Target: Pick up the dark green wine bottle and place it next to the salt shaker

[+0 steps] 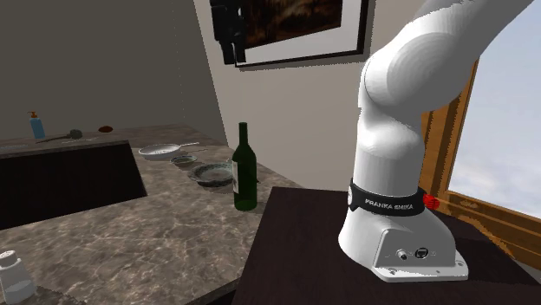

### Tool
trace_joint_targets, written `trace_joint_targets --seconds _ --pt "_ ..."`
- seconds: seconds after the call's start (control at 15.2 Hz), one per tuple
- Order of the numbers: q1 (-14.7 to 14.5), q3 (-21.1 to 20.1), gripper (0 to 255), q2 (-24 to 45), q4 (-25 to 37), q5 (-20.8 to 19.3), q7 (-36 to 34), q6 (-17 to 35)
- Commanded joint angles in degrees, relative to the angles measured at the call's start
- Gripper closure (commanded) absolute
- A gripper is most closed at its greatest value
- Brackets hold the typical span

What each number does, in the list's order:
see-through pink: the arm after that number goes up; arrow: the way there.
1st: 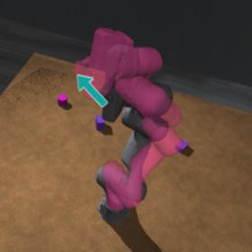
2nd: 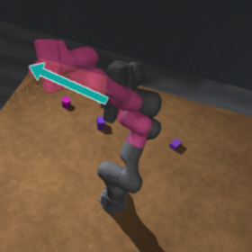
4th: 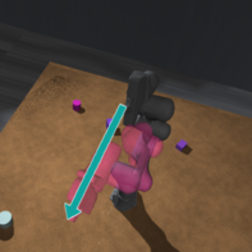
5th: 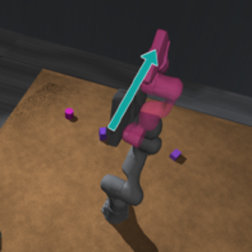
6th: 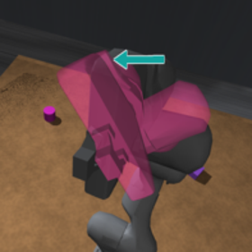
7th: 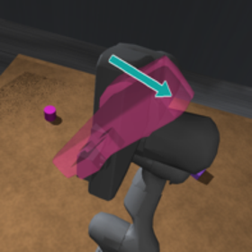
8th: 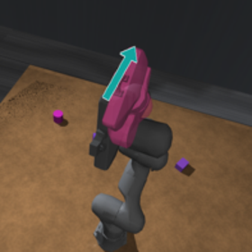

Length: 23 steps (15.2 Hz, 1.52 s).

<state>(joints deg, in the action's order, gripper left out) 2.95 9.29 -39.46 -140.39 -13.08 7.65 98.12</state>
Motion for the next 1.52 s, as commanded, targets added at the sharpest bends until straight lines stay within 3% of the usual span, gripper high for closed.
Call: trace_joint_targets --seconds 0.0,0.73,1.19,1.45 --pt "0.7 2.2 0 2.1 -0.8 -1.1 1.5 3.3" --pt "3.5 14.9 0 19.9 2.2 -3.0 12.2 19.2" --pt "4.3 21.7 0 35.2 8.5 2.9 21.9 27.8" --pt "5.4 23.1 0 42.0 11.3 7.2 26.5 31.0"
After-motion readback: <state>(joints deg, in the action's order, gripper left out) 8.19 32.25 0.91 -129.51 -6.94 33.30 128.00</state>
